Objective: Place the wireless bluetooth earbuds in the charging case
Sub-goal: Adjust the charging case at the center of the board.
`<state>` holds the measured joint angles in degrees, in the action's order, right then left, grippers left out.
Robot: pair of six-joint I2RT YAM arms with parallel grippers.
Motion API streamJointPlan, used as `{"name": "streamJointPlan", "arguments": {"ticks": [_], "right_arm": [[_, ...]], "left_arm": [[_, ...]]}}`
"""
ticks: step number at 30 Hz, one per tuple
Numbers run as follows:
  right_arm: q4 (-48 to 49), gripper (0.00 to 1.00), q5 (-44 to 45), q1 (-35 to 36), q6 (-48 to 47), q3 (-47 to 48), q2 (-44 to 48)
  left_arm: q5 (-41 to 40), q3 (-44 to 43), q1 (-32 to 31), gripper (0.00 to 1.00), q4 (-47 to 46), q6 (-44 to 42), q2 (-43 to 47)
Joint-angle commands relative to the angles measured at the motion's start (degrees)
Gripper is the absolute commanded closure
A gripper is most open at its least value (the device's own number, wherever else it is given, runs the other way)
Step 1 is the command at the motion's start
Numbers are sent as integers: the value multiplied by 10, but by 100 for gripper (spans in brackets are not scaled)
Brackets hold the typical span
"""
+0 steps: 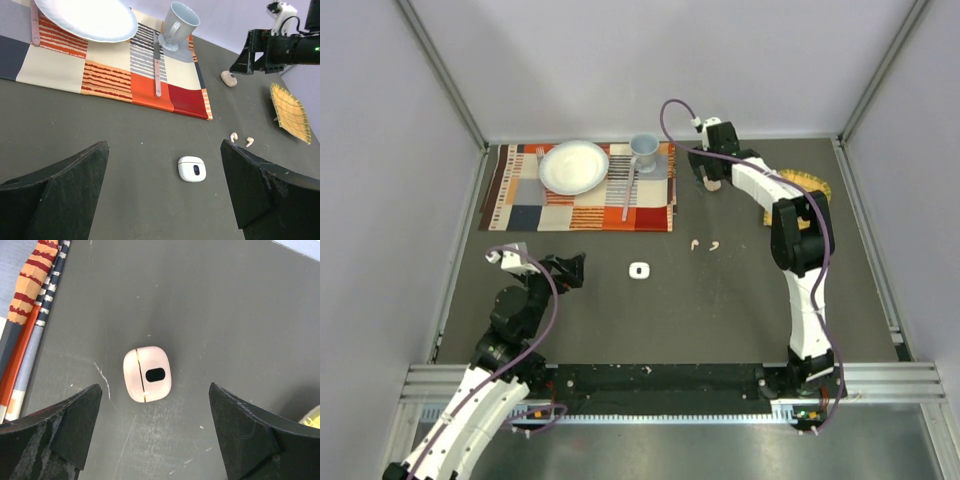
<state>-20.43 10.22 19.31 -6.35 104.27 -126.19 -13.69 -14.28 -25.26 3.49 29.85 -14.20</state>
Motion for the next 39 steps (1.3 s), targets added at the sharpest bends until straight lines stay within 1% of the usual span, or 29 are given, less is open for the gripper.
{"name": "streamJointPlan", "arguments": {"ticks": [1, 3, 4, 6, 9, 13, 16, 18, 20, 27, 30, 34, 39], "right_arm": [[-22, 18, -5, -6, 6, 50, -37], [-29, 21, -21, -9, 18, 70, -50], [-36, 25, -29, -13, 18, 79, -56], [-66, 26, -28, -14, 20, 113, -77], [-76, 30, -36, -14, 22, 126, -84], [-93, 30, -43, -15, 29, 143, -92], [-122, 36, -60, -21, 41, 175, -111], [-131, 36, -63, -23, 44, 186, -117], [-138, 40, -66, -24, 46, 193, -122], [-158, 40, -68, -24, 50, 199, -128], [-170, 39, -76, -24, 49, 210, -137], [-196, 39, -75, -24, 51, 248, -157], [-208, 40, -71, -24, 49, 255, -165]], "left_arm": [[4, -21, 2, 1, -28, -9, 10], [2, -22, 2, 1, -28, -12, 7], [2, -22, 2, 1, -29, -13, 7], [3, -24, 2, 1, -29, -18, 1], [-1, -24, 2, 1, -30, -16, -6], [6, -18, 2, 1, -48, -13, -13], [6, -19, 2, 1, -51, -13, -21], [5, -20, 2, 1, -49, -13, -25], [3, -18, 2, 1, -48, -13, -28], [1, -17, 3, 1, -52, -13, -29], [1, -14, 2, 1, -54, -10, -30], [-5, -9, 2, 1, -59, 0, -38], [-3, -9, 3, 1, -66, 7, -47]]}}
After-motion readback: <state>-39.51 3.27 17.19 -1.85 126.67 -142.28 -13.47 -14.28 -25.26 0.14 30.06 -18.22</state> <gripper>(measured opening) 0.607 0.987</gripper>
